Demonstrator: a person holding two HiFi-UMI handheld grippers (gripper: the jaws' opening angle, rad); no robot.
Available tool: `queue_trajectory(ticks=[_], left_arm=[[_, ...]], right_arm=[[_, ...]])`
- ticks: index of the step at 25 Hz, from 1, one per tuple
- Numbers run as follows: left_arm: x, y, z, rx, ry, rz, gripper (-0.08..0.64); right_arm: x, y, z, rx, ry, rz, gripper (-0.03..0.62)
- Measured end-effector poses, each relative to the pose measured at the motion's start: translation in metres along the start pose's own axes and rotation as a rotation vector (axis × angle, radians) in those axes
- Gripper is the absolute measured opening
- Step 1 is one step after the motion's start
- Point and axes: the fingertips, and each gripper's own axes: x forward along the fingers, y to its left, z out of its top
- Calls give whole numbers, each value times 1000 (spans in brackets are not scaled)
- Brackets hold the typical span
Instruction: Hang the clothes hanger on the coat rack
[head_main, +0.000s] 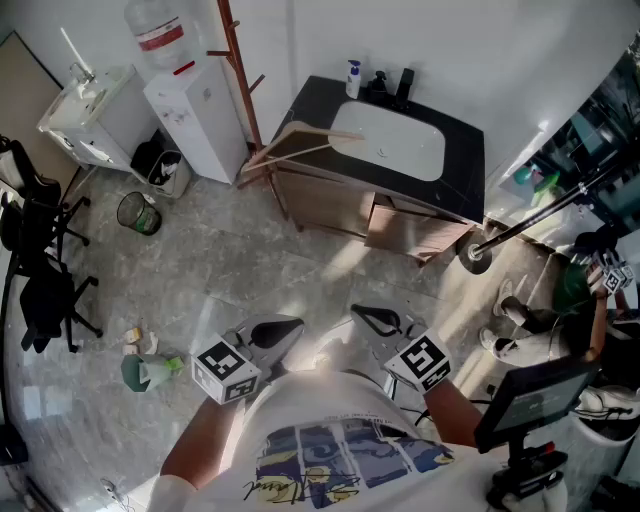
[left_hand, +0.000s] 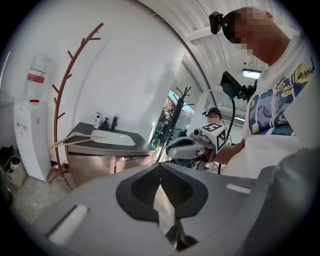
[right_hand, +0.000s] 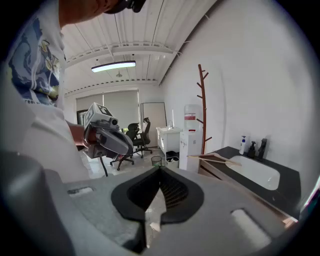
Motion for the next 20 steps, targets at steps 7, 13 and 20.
queue_trajectory(ticks=[7, 13, 20], left_arm=[[-6, 0, -10, -23, 13, 12, 2], [-7, 6, -3, -6, 14, 29, 2], [-15, 30, 6, -14, 12, -4, 2]], right_arm=[[0, 5, 0, 3, -14, 15, 3], [3, 4, 1, 8, -23, 22, 3], [28, -6, 7, 39, -4, 12, 12]])
